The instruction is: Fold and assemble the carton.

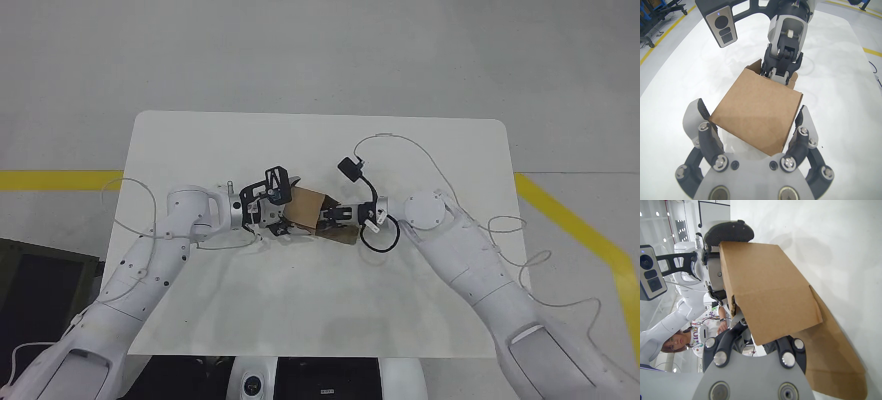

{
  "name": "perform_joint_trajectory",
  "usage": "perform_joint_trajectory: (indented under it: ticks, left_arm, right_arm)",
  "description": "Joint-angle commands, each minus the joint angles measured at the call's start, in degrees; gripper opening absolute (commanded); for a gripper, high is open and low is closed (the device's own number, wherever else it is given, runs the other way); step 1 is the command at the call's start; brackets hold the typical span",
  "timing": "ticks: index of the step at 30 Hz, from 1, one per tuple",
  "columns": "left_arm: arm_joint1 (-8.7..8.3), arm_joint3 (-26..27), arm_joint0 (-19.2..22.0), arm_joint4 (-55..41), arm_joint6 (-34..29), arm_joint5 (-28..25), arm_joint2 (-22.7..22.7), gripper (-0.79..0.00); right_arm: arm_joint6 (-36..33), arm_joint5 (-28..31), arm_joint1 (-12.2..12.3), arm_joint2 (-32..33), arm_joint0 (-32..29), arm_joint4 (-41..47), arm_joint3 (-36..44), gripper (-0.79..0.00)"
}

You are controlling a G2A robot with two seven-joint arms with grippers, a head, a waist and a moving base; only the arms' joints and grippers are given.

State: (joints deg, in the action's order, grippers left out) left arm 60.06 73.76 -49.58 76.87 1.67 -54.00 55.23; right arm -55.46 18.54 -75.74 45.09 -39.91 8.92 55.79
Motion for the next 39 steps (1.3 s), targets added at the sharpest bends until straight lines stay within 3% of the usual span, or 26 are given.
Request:
perform_joint_trajectory:
  ticks: [1, 9, 16, 23, 39]
  left_arm:
    - [0.01, 0.13, -0.07, 0.05, -0.1, -0.05, 0.02, 0.0]
    - [0.1, 0.26, -0.12, -0.32, -0.62, 0.01, 0.06, 0.0]
    - [0.16, -0.02, -0.04, -0.58, -0.83, 0.28, 0.33, 0.0]
    - [0.21, -0.05, -0.09, -0.77, -0.89, 0.39, 0.49, 0.0]
    - [0.25, 0.53, -0.49, -1.28, -1.48, 0.21, 0.87, 0.0]
  right_arm:
    - [0.04, 1.52, -0.18, -0.12, 0.19, -0.04, -0.63, -0.785]
    - [-1.05, 3.0, 0.34, 1.57, 0.24, -0.78, -1.64, -0.785]
    - [-5.24, -1.22, 3.67, 7.85, -2.58, -4.84, 4.7, -0.785]
    - [-2.94, -5.74, 5.85, 12.52, -5.76, -10.44, 11.23, -0.785]
    - [-0.91, -4.85, 4.18, 7.32, -3.26, -11.82, 8.7, -0.785]
